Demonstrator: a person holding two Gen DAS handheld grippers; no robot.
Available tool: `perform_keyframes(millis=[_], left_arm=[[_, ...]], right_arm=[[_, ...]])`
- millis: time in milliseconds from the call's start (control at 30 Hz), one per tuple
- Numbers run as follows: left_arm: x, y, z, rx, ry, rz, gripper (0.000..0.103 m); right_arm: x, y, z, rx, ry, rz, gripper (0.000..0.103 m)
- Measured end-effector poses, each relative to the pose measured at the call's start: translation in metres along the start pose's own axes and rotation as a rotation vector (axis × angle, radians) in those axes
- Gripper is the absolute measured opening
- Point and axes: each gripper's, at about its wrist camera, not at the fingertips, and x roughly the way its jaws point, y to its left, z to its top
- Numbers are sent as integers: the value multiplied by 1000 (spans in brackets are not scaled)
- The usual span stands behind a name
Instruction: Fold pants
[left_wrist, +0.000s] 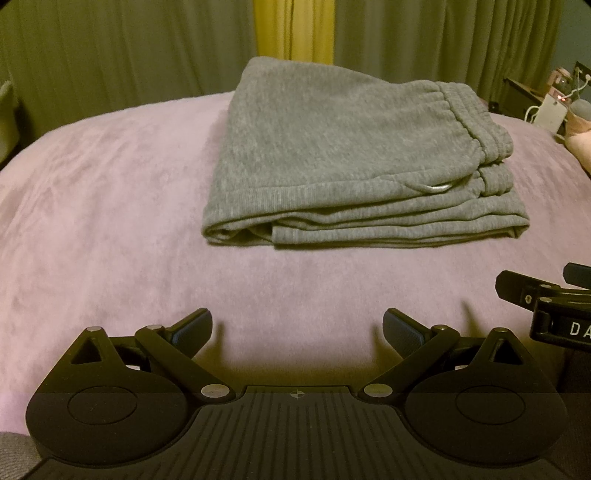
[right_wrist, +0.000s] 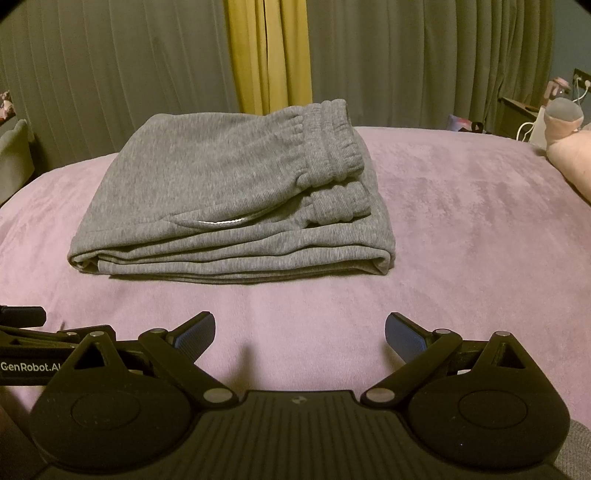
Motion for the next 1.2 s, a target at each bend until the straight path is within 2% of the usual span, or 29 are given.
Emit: perform_keyframes(millis=[1200], left_arm=[[1,1,-1,-4,9,-6,102]], right_arm=[[3,-1,-2,-6,9,0,99]])
